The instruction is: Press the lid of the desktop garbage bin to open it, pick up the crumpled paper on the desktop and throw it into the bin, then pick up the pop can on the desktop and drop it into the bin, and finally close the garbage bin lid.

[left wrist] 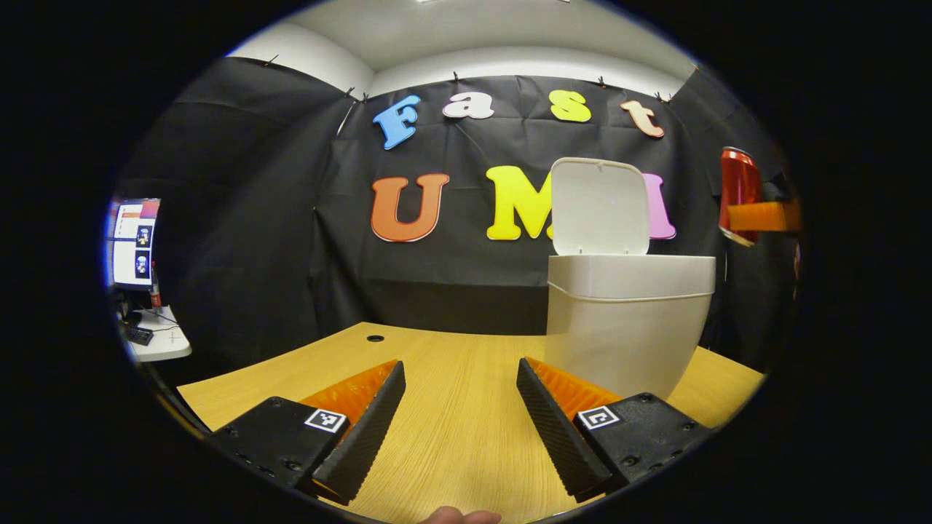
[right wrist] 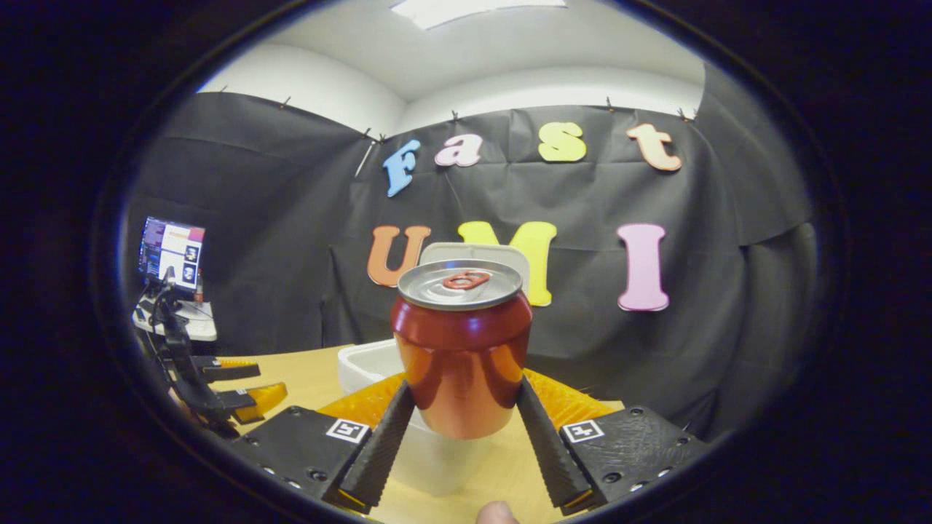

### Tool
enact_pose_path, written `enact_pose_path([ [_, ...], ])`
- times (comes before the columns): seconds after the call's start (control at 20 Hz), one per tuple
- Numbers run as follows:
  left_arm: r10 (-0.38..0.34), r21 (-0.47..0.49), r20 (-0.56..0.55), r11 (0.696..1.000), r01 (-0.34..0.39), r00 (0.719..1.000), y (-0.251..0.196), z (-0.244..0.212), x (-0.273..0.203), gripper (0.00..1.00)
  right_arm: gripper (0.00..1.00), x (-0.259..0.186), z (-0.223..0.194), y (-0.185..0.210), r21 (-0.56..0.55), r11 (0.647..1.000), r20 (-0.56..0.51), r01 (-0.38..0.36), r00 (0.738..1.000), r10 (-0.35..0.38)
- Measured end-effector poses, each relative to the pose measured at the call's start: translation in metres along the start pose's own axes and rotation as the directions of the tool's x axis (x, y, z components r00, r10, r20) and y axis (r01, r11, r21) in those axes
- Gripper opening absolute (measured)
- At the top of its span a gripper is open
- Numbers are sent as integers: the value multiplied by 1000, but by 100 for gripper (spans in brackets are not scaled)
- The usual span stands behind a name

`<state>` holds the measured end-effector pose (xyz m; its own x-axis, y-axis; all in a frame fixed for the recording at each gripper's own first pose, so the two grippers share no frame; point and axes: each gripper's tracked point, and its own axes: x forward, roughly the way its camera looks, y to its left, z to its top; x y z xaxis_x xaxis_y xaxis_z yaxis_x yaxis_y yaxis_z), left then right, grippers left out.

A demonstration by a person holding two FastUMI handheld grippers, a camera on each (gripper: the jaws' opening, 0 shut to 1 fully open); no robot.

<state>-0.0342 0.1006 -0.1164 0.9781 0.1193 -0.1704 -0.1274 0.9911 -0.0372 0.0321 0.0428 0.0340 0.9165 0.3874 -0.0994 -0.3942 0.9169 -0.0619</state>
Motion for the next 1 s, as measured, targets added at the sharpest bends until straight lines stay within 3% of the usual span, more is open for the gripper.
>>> enact_pose_path([
  [0.2,44,25,-13,999,-44,999,18,-14,-16,99,81,45,7,13,-49,998,-18,-29,999,28],
  [0.35,63,39,-8,997,-62,998,27,-17,-24,99,82,76,-10,21,-20,998,-79,-53,996,51],
  [0.65,93,48,-8,995,-93,996,45,-20,-24,99,81,106,-17,13,72,997,-147,-2,989,12],
  [1.0,91,32,-23,995,-90,996,48,-26,-21,99,82,123,-25,10,85,996,-197,26,980,-9],
])
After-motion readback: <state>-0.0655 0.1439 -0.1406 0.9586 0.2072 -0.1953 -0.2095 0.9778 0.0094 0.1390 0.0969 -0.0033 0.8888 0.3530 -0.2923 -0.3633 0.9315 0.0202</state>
